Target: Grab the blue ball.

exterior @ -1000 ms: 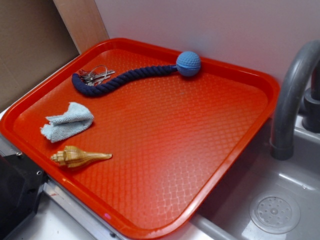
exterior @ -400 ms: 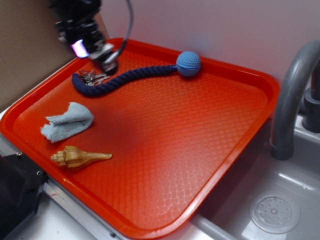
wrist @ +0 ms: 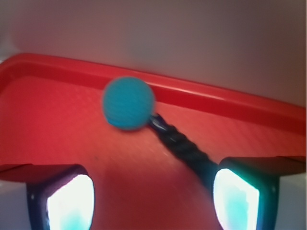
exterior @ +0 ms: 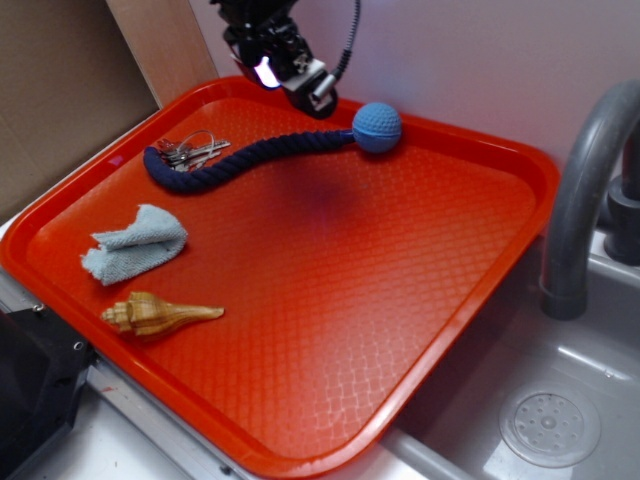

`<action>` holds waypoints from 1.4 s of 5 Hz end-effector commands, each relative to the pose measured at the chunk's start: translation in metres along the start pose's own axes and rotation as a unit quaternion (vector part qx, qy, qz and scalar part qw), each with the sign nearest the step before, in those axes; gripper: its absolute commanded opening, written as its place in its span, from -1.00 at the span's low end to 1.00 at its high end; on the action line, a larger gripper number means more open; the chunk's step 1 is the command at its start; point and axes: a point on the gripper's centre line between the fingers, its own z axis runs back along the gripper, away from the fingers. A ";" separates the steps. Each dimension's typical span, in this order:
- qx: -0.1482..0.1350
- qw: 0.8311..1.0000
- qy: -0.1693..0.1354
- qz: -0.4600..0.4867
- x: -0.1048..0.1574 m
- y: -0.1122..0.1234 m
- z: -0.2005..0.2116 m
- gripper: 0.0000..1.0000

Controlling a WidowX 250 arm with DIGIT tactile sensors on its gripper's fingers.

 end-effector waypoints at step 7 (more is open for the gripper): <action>0.023 0.997 -0.003 -0.070 0.044 -0.025 -0.030 1.00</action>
